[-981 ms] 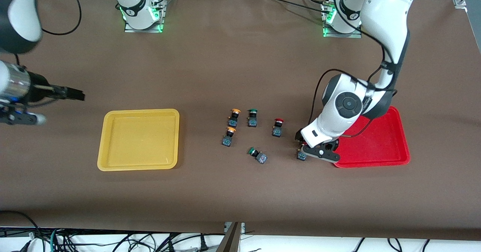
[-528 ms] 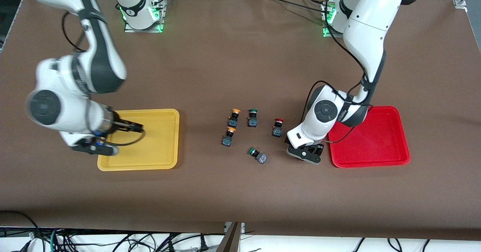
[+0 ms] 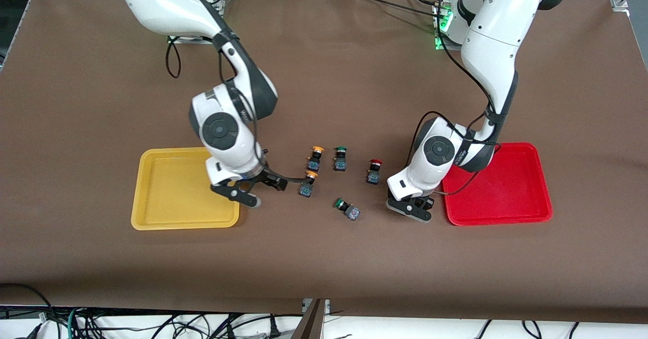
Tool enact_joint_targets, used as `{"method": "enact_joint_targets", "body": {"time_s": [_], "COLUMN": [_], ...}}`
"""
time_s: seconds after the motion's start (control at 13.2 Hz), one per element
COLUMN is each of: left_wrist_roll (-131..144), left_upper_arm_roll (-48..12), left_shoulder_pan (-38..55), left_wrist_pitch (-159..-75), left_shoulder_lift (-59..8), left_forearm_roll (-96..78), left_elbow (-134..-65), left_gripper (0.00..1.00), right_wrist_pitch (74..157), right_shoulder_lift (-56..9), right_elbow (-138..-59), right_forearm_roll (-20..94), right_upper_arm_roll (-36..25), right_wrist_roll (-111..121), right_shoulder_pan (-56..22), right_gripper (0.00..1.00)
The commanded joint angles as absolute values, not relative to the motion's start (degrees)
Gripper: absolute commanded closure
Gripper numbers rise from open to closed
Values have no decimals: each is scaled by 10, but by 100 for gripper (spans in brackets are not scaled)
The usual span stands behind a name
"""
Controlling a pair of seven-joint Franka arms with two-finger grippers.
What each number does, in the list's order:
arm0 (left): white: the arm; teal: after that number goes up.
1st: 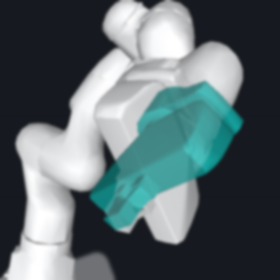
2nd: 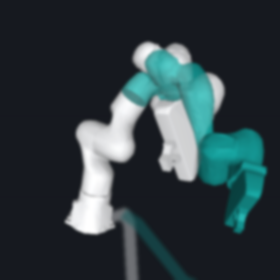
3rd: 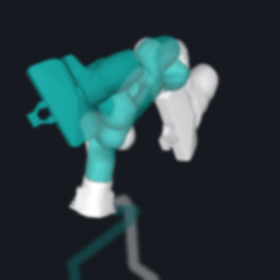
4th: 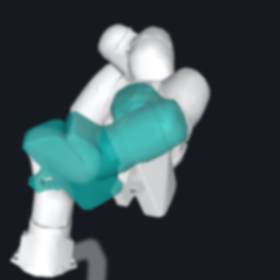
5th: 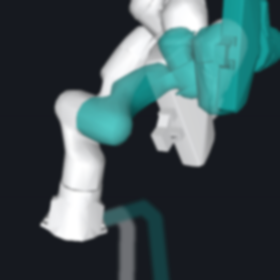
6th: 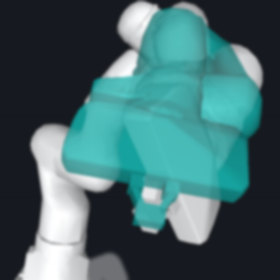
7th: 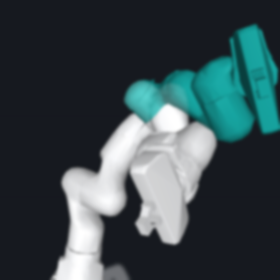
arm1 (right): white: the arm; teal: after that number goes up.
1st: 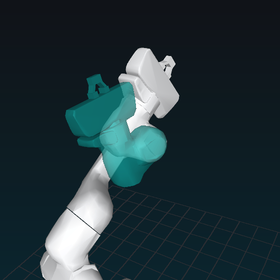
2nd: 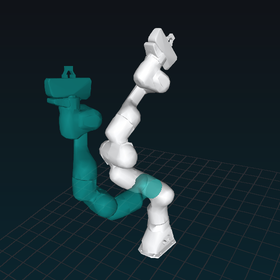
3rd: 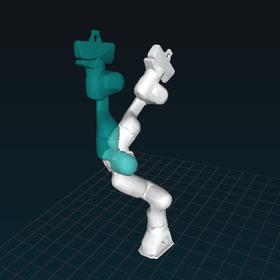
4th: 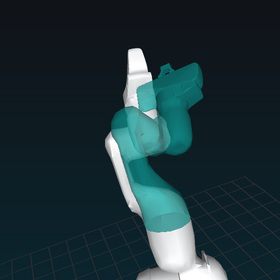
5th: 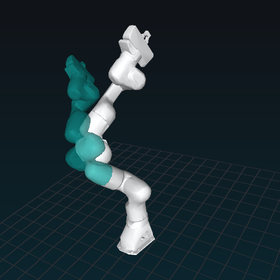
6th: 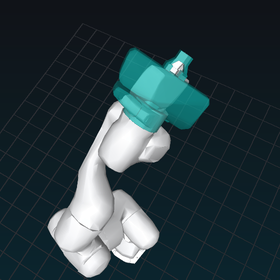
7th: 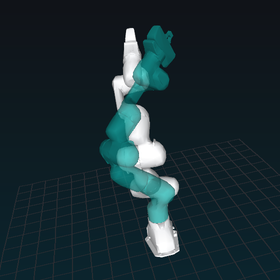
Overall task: Place red and yellow buttons in trays
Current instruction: 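Grasp the red button with the left gripper while the right gripper reaches buttons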
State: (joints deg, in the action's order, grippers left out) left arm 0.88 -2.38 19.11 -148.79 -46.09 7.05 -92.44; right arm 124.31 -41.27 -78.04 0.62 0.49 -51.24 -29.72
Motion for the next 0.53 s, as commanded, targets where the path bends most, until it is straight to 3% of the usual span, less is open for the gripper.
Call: {"method": "enact_joint_targets", "body": {"time_s": [0.0,0.3,0.45], "left_wrist_roll": [-28,-37,-79], "left_upper_arm_roll": [-21,-11,-2], "left_shoulder_pan": [185,176,150], "left_wrist_pitch": [-1460,-1222,-1123], "left_shoulder_lift": [-438,-348,-340], "left_forearm_roll": [80,80,80], "left_elbow": [-921,-916,-912], "left_gripper": [100,100,100], "right_wrist_pitch": [1287,1332,1340], "right_shoulder_lift": [-439,-487,-502], "right_elbow": [-771,-768,-759], "right_forearm_roll": [0,-25,-25], "right_upper_arm_roll": [-1,-4,-4], "right_wrist_roll": [-557,-572,-580], "right_shoulder_pan": [-322,-354,-361], "right_gripper": [0,0,0]}}
